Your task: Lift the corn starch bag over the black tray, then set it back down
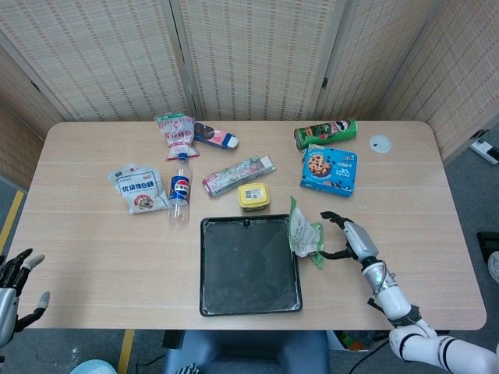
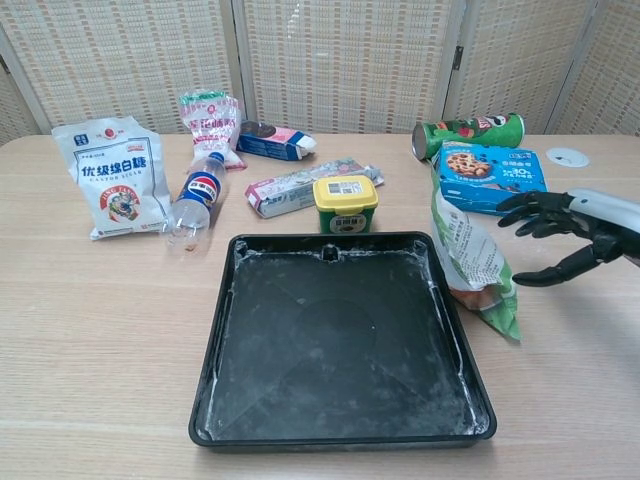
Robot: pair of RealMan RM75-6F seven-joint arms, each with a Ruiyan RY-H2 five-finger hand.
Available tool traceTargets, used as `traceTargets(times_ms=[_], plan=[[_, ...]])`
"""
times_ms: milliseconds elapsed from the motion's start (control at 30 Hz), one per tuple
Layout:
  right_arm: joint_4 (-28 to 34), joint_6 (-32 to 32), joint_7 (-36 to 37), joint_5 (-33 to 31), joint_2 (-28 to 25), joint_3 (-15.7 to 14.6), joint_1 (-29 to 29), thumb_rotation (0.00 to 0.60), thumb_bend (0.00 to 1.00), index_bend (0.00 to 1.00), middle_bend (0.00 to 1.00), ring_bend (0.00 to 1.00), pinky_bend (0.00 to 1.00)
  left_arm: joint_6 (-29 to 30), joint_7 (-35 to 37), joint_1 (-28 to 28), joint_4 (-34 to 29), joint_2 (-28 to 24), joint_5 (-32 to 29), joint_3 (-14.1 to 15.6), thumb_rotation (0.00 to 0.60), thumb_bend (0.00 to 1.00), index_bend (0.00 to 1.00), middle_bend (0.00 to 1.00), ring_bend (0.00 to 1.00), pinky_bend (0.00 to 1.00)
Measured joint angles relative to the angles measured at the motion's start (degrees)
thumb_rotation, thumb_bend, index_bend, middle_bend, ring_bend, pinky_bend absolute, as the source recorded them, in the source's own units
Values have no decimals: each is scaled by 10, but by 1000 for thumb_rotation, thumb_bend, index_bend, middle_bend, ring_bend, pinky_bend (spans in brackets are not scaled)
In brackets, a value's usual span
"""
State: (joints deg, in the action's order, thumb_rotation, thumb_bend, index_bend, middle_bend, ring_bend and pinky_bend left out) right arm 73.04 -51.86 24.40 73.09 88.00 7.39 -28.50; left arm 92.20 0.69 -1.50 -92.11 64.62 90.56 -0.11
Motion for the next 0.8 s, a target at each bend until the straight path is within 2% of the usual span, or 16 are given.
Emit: traceTargets(times_ms=[200,333,467,733,800], plan=[[-8,53,-60,-7,-9,-2,-29,600,206,2,59,40,0,2,-2,0,-3,-2,-1,-1,600,438,210,128,158,22],[-14,99,-64,2,-14,-8,-55,600,206,0,68,41,0,5,-1,-4,-3,-4,-3,0,600,438,212,128,157,22],[-30,111,-70,7,-4,-13,-66,600,206,18,102,61,0,5,-1,-5,-2,-4,-3,1,600,438,211,128,156,22],[-78,100,-71,15,31,-12,-71,600,205,343,302,180,0,5,3,-5,0,-2,-4,0,600,438,211,128,149,22],[-91,90,-73,18,42,-12,-70,600,205,386,330,199,0,6,4,-6,1,-2,-4,1,600,438,211,128,148,22]])
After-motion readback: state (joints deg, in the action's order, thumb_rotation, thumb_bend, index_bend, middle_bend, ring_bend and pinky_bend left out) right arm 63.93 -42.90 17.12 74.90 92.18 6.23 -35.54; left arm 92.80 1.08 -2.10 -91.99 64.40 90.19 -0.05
